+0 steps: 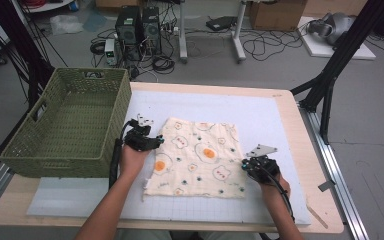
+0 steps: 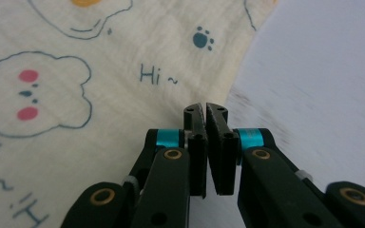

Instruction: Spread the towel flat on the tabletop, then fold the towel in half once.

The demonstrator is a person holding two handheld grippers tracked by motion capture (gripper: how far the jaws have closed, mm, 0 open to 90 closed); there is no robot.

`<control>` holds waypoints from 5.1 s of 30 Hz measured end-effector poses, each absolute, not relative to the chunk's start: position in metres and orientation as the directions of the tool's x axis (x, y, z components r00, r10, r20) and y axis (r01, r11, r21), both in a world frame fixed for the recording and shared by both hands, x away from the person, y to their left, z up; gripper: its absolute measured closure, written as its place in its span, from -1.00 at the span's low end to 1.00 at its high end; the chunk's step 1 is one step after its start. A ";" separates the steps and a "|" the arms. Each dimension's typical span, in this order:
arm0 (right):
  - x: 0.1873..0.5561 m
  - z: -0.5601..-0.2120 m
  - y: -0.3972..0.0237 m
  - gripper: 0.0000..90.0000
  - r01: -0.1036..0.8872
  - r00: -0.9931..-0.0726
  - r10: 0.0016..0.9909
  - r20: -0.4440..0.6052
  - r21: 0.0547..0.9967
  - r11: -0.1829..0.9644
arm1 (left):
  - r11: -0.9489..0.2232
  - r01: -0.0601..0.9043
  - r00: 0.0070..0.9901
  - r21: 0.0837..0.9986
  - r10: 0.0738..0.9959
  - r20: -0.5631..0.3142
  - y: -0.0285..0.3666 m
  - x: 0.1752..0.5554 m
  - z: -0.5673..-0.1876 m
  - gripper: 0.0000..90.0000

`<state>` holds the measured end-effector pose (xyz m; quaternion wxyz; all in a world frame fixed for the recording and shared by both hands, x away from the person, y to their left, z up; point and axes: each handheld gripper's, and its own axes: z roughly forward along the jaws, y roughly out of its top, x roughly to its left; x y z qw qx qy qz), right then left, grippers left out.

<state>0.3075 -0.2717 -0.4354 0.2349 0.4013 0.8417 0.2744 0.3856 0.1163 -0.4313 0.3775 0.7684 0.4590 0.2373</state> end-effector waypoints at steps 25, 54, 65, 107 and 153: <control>0.301 -0.432 -0.293 0.26 0.538 -0.539 0.842 -0.035 0.755 0.376 | -0.380 0.514 0.446 0.769 0.884 0.140 0.108 0.393 -0.446 0.99; 0.279 -0.431 -0.292 -0.02 0.576 -0.498 0.867 0.020 0.755 0.313 | -0.334 0.512 0.621 0.791 0.780 -0.072 0.129 0.310 -0.450 0.07; 0.263 -0.443 -0.281 0.32 0.581 -0.595 0.802 0.041 0.712 0.394 | -0.452 0.433 0.687 0.780 0.726 0.039 0.123 0.285 -0.448 0.93; 0.255 -0.421 -0.308 -0.75 0.460 -0.489 0.872 -0.039 0.837 0.296 | -0.130 0.306 0.662 0.943 0.741 -0.113 0.146 0.293 -0.424 -0.57; 0.257 -0.422 -0.314 -0.75 0.466 -0.493 0.870 -0.005 0.843 0.269 | -0.136 0.431 0.575 0.892 0.804 -0.156 0.142 0.368 -0.400 -0.44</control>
